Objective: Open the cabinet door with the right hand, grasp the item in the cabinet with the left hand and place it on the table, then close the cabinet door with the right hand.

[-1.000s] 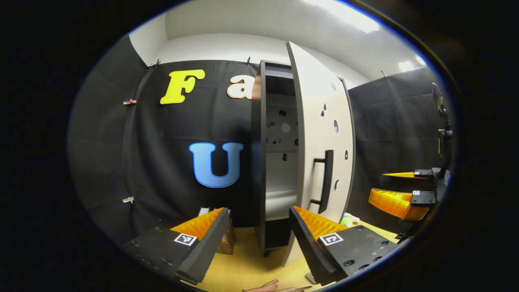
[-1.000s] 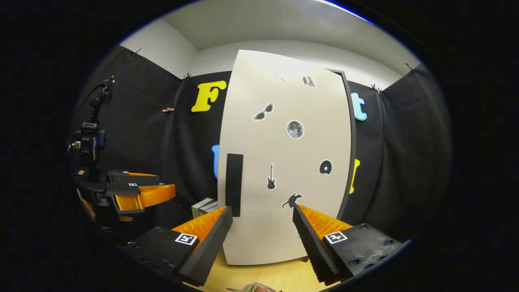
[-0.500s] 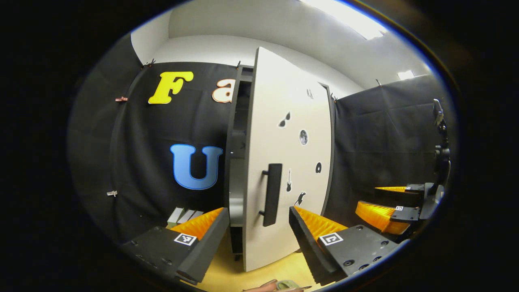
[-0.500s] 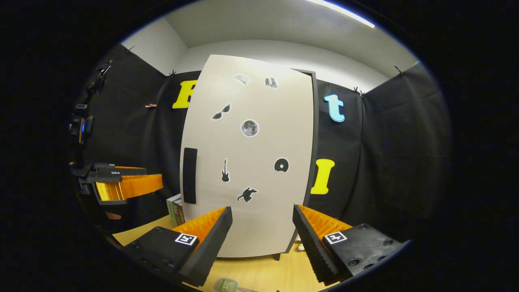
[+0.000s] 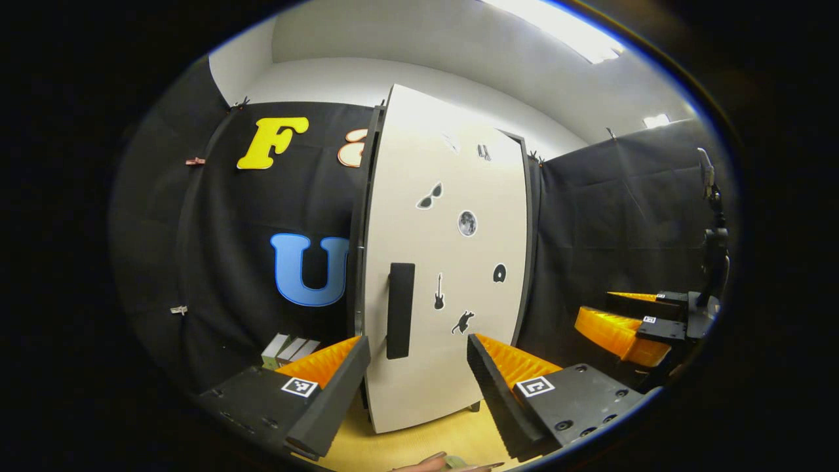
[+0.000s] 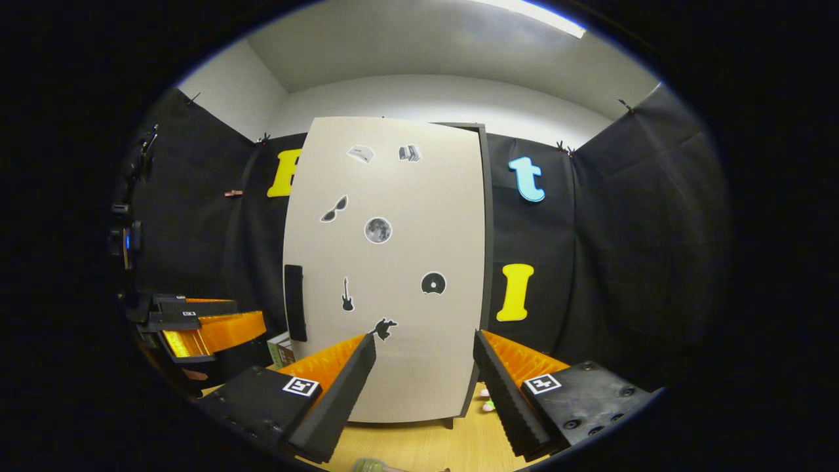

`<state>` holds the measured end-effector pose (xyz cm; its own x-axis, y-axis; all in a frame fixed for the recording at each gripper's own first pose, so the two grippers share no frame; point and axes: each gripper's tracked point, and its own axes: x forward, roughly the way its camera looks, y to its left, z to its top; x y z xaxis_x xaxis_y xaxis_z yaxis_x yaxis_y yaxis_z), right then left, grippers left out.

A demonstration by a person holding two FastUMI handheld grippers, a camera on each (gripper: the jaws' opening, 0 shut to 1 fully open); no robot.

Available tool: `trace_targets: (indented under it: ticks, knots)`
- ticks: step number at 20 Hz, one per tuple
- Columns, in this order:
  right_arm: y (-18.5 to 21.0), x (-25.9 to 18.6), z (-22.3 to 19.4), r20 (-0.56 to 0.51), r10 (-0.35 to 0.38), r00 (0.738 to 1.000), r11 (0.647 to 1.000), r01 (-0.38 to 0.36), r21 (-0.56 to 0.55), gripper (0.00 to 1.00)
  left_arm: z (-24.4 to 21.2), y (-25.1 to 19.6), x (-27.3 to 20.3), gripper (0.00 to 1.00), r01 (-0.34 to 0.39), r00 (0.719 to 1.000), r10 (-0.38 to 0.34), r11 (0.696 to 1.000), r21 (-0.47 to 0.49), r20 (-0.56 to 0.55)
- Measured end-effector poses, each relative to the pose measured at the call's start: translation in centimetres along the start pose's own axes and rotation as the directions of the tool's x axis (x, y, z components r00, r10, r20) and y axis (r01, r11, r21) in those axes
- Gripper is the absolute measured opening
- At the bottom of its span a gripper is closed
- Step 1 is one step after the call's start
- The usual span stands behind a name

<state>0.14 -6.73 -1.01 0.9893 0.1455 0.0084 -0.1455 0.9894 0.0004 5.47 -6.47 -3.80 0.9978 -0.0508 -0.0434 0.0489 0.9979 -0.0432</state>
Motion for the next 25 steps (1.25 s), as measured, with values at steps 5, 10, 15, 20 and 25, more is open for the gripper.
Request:
trace_targets:
  ticks: [5, 10, 15, 20, 25]
  knots:
    - [-0.8, -0.4, 0.6, 0.018, -0.019, 1.0, 1.0, 0.019, 0.004, 0.97, 0.6, -1.2, 0.1, 0.94, 0.024, 1.0, -0.025, 0.999, 0.025, 0.018]
    - [-0.8, -0.9, 0.4, 0.009, -0.026, 1.0, 1.0, 0.026, 0.002, 0.97, 0.8, -1.6, 0.1, 0.94, 0.038, 0.999, -0.039, 0.998, 0.041, 0.02]
    - [-0.6, -1.2, 0.4, 0.006, -0.03, 1.0, 1.0, 0.03, -0.006, 0.97, 0.8, -1.5, 0.1, 0.94, 0.045, 0.999, -0.046, 0.999, 0.03, 0.017]
    - [-0.6, -1.4, 0.5, 0.005, -0.045, 0.999, 0.999, 0.045, -0.008, 0.97, 1.1, -1.5, 0.3, 0.94, 0.054, 0.998, -0.054, 0.998, 0.036, 0.021]
    - [-0.3, -1.6, 0.4, -0.003, -0.045, 0.999, 0.999, 0.045, -0.002, 0.97, 1.1, -1.1, 0.2, 0.94, 0.05, 0.998, -0.051, 0.998, 0.025, 0.027]
